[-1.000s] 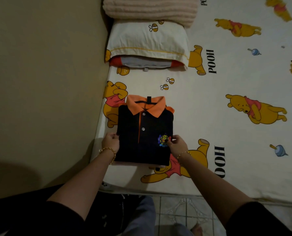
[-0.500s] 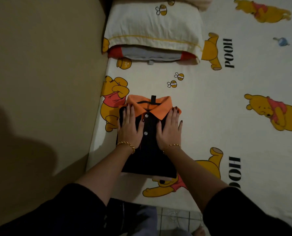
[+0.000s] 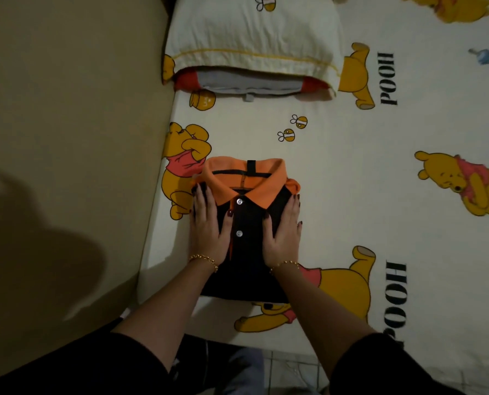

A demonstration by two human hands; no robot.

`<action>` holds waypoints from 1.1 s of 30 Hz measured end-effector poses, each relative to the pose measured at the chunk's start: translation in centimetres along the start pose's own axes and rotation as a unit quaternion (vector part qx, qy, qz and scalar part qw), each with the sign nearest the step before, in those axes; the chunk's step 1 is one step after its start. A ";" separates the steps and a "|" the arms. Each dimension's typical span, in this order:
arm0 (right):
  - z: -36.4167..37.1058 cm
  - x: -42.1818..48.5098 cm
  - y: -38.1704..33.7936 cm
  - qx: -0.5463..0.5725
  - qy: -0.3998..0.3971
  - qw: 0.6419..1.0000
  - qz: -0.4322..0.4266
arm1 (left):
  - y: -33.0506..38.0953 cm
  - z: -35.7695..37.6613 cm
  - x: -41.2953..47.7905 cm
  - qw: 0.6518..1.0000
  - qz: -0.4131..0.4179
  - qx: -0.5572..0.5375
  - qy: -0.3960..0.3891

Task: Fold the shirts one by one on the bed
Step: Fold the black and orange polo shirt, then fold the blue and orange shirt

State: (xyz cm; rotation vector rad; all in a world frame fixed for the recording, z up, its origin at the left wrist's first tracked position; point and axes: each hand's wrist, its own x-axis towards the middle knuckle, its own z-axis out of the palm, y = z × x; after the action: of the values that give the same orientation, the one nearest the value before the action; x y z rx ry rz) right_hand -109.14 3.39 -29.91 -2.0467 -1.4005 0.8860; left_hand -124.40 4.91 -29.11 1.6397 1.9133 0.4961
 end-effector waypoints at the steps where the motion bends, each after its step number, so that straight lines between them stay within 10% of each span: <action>1: -0.3 -0.5 -0.1 0.012 -0.007 1.000 0.008 | 0.0 -0.3 -0.4 1.000 -0.012 -0.002 -0.009; 13: -18.8 -5.8 2.0 0.133 0.061 0.988 -0.045 | 12.6 -5.7 -8.0 0.993 0.013 -0.113 -0.031; 33: -70.4 -28.2 26.7 -0.017 0.333 0.941 -0.051 | 62.5 13.6 -32.5 0.855 0.439 -0.174 -0.213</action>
State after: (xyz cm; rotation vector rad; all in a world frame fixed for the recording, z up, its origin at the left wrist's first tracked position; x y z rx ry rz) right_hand -47.40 -35.26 4.21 -1.9987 -1.1196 0.0869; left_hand -64.73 -16.73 4.33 2.0748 0.6271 0.6924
